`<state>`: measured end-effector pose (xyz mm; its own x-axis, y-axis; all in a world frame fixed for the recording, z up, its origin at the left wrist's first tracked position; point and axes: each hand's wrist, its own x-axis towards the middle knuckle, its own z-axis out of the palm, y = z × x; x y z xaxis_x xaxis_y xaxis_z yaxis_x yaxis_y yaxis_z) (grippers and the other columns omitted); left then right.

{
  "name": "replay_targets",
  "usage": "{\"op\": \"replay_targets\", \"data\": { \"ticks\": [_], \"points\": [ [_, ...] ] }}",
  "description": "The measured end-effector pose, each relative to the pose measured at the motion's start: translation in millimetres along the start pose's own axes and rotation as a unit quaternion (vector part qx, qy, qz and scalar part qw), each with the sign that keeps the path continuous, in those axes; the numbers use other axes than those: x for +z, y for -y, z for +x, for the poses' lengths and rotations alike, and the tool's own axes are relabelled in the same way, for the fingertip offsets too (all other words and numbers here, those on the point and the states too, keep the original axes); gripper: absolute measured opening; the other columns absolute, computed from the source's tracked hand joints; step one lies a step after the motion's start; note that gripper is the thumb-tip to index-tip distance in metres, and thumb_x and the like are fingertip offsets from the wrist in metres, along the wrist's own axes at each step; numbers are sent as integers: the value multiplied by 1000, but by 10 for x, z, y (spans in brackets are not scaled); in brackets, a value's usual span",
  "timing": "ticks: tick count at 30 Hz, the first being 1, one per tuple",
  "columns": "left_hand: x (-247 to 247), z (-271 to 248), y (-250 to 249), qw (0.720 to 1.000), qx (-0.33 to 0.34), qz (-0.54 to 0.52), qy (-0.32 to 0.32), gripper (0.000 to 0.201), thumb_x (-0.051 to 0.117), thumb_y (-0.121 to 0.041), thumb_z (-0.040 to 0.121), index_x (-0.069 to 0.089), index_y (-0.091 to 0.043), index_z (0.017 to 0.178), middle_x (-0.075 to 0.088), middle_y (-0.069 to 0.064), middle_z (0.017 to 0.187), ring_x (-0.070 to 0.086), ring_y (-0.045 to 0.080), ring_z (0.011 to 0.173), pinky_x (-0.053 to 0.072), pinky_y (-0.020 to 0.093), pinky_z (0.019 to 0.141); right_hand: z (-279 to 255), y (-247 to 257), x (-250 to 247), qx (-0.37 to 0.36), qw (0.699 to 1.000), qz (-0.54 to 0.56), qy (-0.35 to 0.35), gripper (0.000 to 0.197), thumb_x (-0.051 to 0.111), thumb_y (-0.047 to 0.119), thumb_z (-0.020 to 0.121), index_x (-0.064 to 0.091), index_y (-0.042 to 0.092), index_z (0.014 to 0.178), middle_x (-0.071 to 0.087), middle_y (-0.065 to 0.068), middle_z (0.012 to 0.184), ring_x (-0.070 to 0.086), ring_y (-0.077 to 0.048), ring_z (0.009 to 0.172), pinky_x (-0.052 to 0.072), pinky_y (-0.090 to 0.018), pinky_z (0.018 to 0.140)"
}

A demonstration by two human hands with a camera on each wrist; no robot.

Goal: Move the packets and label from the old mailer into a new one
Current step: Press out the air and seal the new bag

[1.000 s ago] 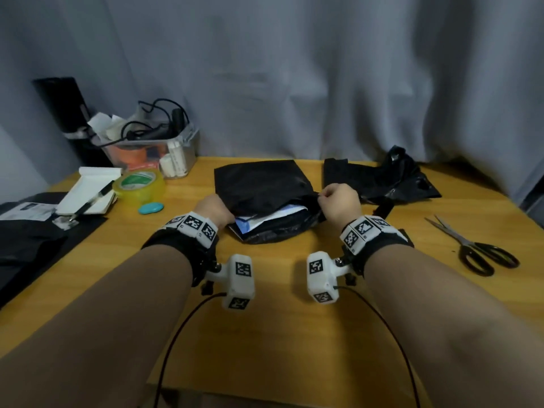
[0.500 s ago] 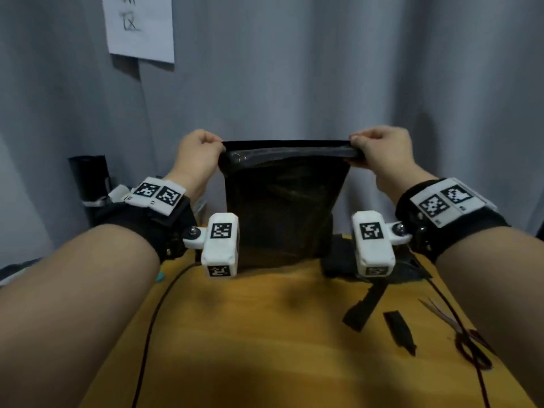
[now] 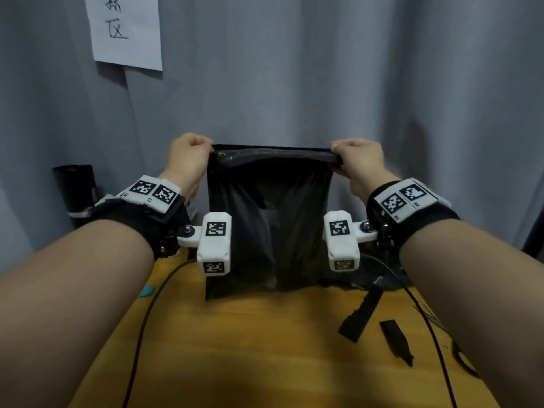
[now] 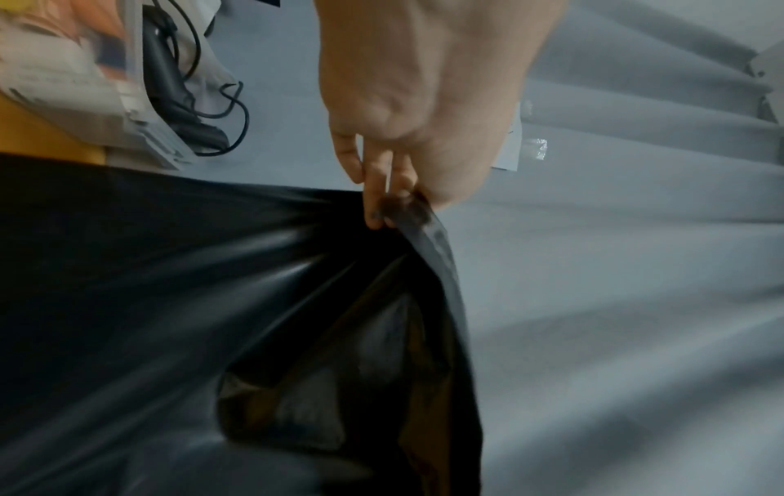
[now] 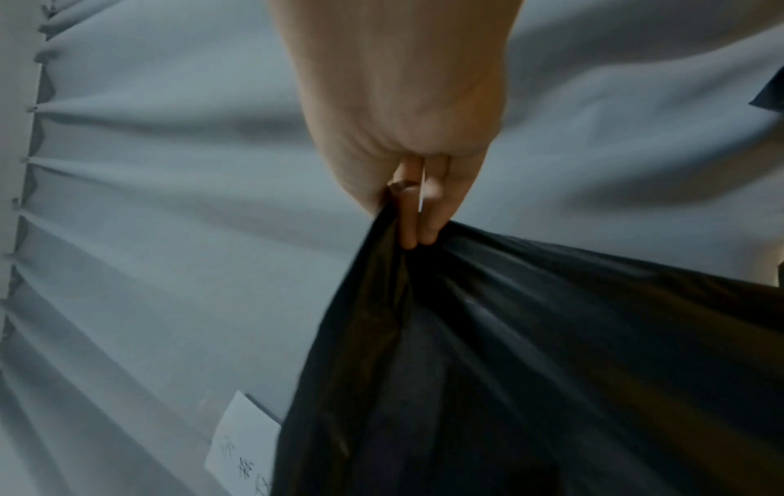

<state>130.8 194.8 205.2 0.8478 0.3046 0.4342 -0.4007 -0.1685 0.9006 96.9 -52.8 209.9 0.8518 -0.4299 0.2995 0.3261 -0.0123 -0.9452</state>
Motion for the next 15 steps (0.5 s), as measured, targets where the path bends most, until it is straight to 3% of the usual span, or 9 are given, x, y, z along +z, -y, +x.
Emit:
{"op": "replay_targets", "data": {
  "ticks": [2,4,7,9,11,13,15],
  "points": [
    [-36,23,-84,999,29,-17,-5,27,50,2,86,54,-21,71,54,-3,71,51,6,65,43,9,58,43,46,14,-25,1000,7,-8,10,58,2,88,64,8,84,59,1,73,57,-10,68,51,-16,59],
    [-58,-20,-168,998,62,-23,-19,27,51,1,86,54,-22,72,54,-4,72,50,3,63,42,5,56,46,83,1,-48,999,5,-13,8,60,5,88,66,10,87,61,4,76,58,-8,72,51,-16,66],
    [-103,-179,-174,997,73,-32,-17,28,49,1,87,55,-22,73,56,-4,74,53,4,66,46,10,61,-77,45,-101,-47,999,15,-11,9,61,5,88,66,10,94,62,4,75,57,-5,66,48,-11,56],
    [-155,-382,-50,999,34,-19,22,27,47,1,88,56,-21,74,58,0,77,56,10,68,50,19,62,-266,-112,-244,-13,1000,-12,1,8,60,5,88,66,11,90,60,3,71,55,-6,62,45,-11,49],
    [-233,-679,178,996,-27,44,76,27,47,1,89,57,-19,74,56,5,74,54,11,57,46,16,47,-507,-403,-457,44,997,-64,24,11,61,6,87,67,11,79,60,-2,69,57,-6,54,45,-13,46],
    [-329,-1036,479,977,-94,127,146,25,47,-1,90,58,-17,74,54,7,67,49,8,41,39,13,35,-782,-735,-690,114,983,-127,64,10,62,6,86,68,9,77,61,-10,67,58,-8,44,45,-17,44],
    [-415,-1404,773,948,-162,176,211,22,48,-4,91,61,-15,78,55,8,66,48,6,37,43,13,35,-1066,-1004,-895,179,962,-177,105,9,61,6,87,69,5,81,61,-12,68,58,-15,48,46,-19,45]
  ]
}}
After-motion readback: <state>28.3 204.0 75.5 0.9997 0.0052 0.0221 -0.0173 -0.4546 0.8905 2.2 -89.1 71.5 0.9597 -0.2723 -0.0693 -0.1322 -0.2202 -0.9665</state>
